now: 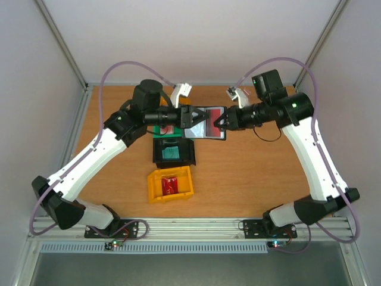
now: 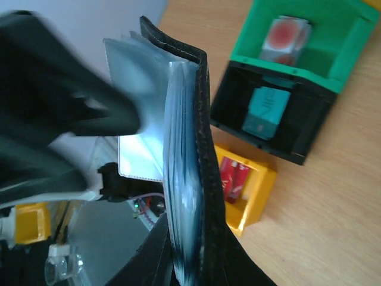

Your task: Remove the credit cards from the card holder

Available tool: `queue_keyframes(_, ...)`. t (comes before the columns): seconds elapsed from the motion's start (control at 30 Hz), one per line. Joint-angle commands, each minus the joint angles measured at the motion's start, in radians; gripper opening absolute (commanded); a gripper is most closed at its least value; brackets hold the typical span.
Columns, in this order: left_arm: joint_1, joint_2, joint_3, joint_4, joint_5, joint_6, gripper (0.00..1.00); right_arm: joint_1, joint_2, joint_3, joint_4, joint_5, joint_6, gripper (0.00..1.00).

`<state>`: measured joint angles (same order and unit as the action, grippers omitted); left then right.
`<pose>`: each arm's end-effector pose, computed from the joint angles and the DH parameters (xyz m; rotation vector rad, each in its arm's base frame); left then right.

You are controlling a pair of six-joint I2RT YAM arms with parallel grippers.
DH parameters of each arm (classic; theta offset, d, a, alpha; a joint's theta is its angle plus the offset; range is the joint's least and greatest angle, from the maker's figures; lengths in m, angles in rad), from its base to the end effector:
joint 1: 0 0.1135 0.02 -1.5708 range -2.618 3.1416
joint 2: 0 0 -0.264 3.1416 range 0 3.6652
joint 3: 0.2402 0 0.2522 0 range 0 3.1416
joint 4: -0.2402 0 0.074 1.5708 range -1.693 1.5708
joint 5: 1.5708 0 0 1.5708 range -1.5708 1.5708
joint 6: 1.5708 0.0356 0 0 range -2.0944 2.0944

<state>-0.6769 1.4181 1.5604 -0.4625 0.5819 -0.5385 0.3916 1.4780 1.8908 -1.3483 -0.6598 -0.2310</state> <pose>0.2312 -0.2109 0.4359 0.5793 1.9987 -1.3384 0.2287 0.1180 0.4474 -1.0015 2.2223 0.8906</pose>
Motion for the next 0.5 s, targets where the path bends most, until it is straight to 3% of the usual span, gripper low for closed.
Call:
queue_keyframes(0.0,0.015,-0.109,-0.105,0.123,0.069,0.024,0.32,-0.009,-0.119,-0.131,0.261,-0.188,-0.037,0.01)
queue_keyframes(0.33,-0.002,-0.227,-0.281,0.193,0.122,0.116,0.29,-0.010,-0.249,-0.362,0.623,-0.348,-0.047,0.02)
queue_keyframes(0.47,-0.019,-0.208,-0.274,0.214,0.111,0.092,0.29,-0.005,-0.247,-0.371,0.649,-0.380,-0.049,0.02)
